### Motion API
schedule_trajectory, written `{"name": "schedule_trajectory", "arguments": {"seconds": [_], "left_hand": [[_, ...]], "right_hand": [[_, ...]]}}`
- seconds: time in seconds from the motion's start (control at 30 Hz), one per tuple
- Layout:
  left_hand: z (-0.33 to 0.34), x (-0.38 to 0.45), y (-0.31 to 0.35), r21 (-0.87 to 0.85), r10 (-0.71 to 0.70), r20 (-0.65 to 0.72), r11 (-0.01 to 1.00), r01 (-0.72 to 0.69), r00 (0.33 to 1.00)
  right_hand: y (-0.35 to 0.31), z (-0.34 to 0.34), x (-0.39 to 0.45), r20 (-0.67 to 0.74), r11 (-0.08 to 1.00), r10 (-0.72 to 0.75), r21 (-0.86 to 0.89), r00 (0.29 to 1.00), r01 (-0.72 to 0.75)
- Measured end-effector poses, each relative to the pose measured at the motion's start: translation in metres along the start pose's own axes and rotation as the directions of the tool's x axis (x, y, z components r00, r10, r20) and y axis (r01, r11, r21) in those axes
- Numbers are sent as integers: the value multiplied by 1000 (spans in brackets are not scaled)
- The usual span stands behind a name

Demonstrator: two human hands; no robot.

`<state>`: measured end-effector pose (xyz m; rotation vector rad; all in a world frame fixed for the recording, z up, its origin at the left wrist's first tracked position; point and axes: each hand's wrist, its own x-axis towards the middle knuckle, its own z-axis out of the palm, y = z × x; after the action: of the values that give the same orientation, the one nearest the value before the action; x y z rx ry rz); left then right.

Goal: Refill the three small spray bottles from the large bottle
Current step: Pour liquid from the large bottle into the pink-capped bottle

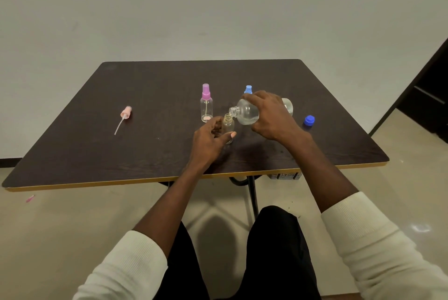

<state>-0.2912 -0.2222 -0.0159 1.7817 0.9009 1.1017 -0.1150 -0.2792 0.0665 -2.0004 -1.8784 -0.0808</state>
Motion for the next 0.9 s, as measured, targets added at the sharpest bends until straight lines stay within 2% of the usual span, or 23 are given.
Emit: {"name": "schedule_trajectory", "arguments": {"seconds": [0.9], "left_hand": [[1, 2, -2, -10, -40, -1, 999, 40, 999]], "right_hand": [[-5, -6, 1, 26, 1000, -8, -23, 1000, 9]]}}
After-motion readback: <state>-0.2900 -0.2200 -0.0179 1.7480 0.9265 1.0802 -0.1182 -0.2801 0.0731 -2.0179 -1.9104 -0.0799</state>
